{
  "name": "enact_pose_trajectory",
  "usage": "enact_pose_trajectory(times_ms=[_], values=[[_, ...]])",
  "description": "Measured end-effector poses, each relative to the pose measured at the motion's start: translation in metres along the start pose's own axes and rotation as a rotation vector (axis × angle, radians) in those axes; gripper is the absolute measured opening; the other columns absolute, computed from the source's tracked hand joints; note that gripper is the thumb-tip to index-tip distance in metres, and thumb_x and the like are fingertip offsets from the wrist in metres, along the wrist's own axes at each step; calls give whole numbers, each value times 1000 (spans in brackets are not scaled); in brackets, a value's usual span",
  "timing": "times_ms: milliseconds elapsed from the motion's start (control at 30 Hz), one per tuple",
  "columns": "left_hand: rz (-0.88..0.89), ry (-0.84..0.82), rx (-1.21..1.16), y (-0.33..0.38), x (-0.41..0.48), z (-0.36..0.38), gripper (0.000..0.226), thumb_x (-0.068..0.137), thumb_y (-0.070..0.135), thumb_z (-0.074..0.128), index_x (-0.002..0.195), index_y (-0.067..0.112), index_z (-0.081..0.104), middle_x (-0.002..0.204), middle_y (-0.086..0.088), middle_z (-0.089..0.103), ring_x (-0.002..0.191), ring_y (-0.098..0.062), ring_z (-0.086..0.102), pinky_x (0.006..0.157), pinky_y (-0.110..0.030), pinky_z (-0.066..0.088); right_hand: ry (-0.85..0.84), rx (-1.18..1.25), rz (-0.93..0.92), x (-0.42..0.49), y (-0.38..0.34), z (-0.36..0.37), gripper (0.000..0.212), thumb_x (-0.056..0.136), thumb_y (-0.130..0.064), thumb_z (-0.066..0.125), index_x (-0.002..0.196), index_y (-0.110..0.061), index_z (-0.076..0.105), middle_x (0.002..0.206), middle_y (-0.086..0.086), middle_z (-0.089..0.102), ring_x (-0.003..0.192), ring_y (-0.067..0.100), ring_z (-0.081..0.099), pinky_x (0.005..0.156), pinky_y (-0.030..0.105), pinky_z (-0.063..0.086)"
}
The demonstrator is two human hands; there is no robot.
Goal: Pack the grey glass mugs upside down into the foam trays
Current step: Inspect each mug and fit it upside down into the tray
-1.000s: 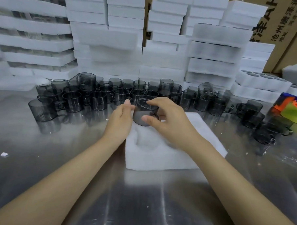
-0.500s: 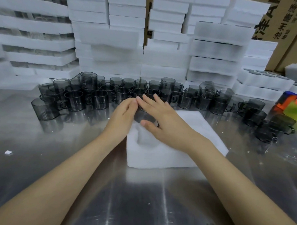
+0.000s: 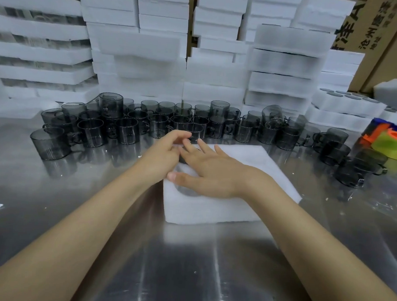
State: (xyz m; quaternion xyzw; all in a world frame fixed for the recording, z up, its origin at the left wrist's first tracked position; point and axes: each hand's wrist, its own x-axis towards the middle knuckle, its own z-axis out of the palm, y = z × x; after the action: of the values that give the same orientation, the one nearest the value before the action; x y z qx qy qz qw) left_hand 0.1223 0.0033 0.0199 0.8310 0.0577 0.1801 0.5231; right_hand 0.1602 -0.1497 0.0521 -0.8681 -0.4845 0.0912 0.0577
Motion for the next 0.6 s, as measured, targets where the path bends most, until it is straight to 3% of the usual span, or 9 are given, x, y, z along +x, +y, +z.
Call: enact_pose_trajectory(times_ms=[100, 167, 267, 333, 433, 500, 600], values=[[36, 15, -12, 1, -2, -1, 53, 94, -6, 34, 105, 41, 57, 116, 9, 63, 112, -5, 56, 93, -20, 43, 34, 19, -4, -3, 2, 2, 78, 90, -71, 23, 153, -31, -1, 161, -8, -10, 148, 15, -13, 120, 45, -4], [57, 37, -41, 1, -6, -2, 53, 93, -7, 37, 101, 40, 60, 109, 16, 65, 109, -3, 59, 95, -24, 45, 69, 113, -16, -5, 4, 2, 73, 91, -70, 27, 153, -34, 11, 161, -11, 0, 148, 11, -5, 119, 41, 4], [52, 84, -66, 0, -8, -2, 47, 93, -5, 40, 103, 33, 66, 108, 17, 68, 110, -8, 60, 99, -36, 46, 352, 567, 0, -8, 18, -8, 51, 94, -51, 50, 142, -33, 45, 148, -13, 43, 136, 4, 37, 112, 28, 29], [26, 117, -53, -2, -9, -2, 45, 94, -2, 42, 102, 34, 67, 108, 19, 68, 112, -9, 60, 101, -38, 45, 701, 564, 166, -16, 44, -18, 37, 94, -35, 56, 130, -26, 59, 128, -7, 62, 117, 9, 56, 100, 32, 45], [0, 141, -60, -5, -10, -1, 43, 95, 2, 44, 97, 38, 68, 108, 16, 69, 109, -13, 62, 100, -46, 46, 1043, 168, 551, -44, 111, -29, 30, 90, -21, 51, 116, -15, 65, 116, 8, 66, 109, 29, 57, 87, 40, 48], [-5, 150, -31, -5, -10, -1, 43, 95, 3, 44, 97, 39, 68, 108, 16, 69, 106, -13, 62, 98, -50, 47, 1040, 57, 823, -68, 161, -30, 37, 89, -26, 51, 120, -10, 62, 126, 15, 58, 121, 35, 47, 98, 46, 40], [-9, 149, -22, -8, -9, -1, 44, 97, 4, 43, 96, 40, 68, 109, 13, 69, 104, -23, 63, 95, -55, 47, 868, 76, 1123, -95, 214, -27, 49, 89, -38, 54, 133, -15, 52, 144, 18, 41, 136, 39, 28, 113, 50, 21]])
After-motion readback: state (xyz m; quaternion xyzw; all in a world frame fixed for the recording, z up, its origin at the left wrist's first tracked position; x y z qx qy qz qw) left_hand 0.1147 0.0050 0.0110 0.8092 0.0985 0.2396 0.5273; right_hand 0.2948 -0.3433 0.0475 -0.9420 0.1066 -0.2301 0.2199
